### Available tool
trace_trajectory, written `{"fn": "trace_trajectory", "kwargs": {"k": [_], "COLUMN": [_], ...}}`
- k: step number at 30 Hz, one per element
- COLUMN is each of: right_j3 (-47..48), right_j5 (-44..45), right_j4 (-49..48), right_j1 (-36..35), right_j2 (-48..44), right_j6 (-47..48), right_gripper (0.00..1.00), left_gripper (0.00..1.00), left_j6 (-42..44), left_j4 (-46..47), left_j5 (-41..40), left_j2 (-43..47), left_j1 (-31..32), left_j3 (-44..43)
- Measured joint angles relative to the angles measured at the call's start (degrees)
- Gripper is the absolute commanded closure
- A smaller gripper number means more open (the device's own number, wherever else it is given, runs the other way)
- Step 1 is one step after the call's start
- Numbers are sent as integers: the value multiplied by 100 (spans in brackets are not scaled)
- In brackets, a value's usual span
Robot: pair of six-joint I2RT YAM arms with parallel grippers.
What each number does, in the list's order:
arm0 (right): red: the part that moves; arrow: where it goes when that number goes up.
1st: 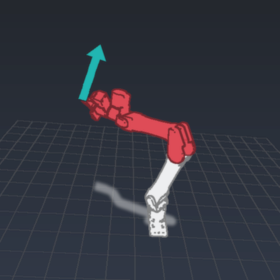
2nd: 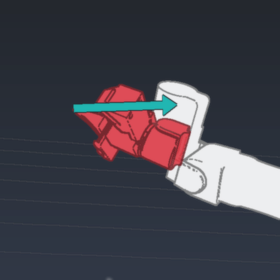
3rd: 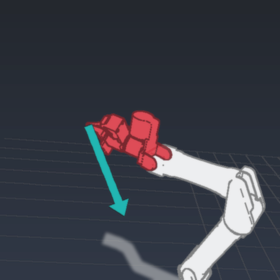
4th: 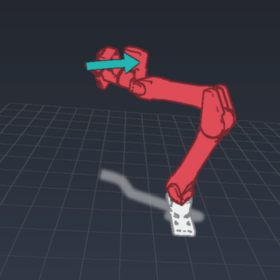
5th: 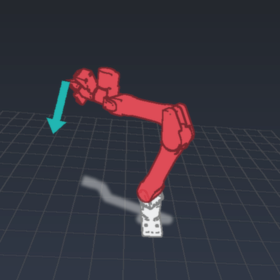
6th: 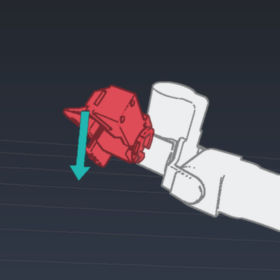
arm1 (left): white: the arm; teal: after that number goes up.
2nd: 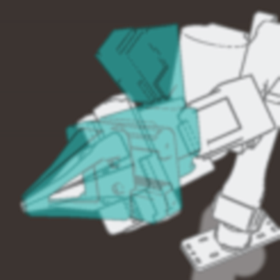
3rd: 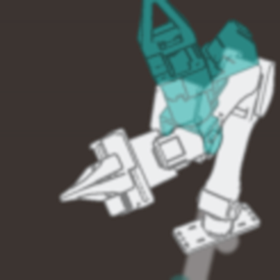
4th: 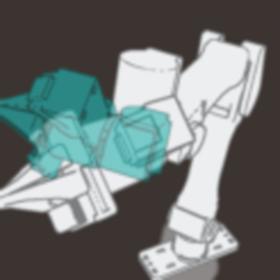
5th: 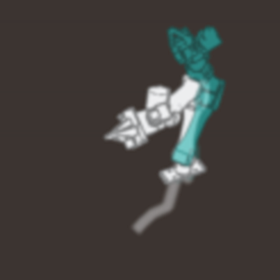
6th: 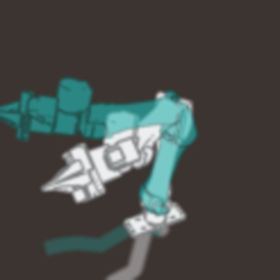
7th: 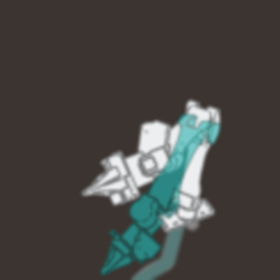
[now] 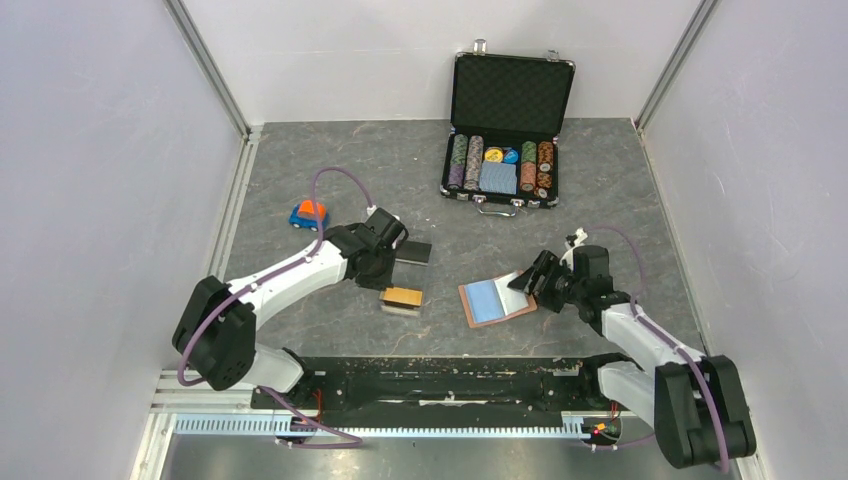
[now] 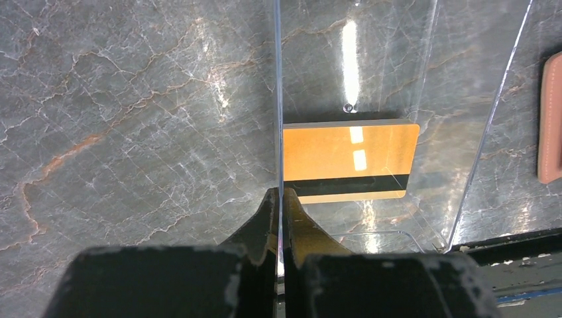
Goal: Put the credit cards into the card holder
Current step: Place the card holder at the center of the board.
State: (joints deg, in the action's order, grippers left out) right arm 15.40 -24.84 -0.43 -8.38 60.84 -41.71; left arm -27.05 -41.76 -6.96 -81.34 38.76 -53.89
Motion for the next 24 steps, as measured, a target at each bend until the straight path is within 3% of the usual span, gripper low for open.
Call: {"fn": "trace_trajectory", "kwargs": {"k": [7, 14, 24], "right_j3": [863, 1460, 3189], "right_j5": [1150, 1759, 933], "right_j4": [1486, 2247, 2393], "right_j1": [4, 4, -122], "right_j2": [-260, -125, 1056], "right_j6": [1016, 1810, 2334], "right_gripper": [2, 2, 2], "left_gripper": [98, 98, 96], "left_j6": [33, 398, 1401], "left_j4": [-2, -11, -17], "left_j5": [120, 409, 909], "left_j2": [-39, -177, -243], "left_j1": [-17, -26, -33], "left_j3": [-83, -201, -210]}}
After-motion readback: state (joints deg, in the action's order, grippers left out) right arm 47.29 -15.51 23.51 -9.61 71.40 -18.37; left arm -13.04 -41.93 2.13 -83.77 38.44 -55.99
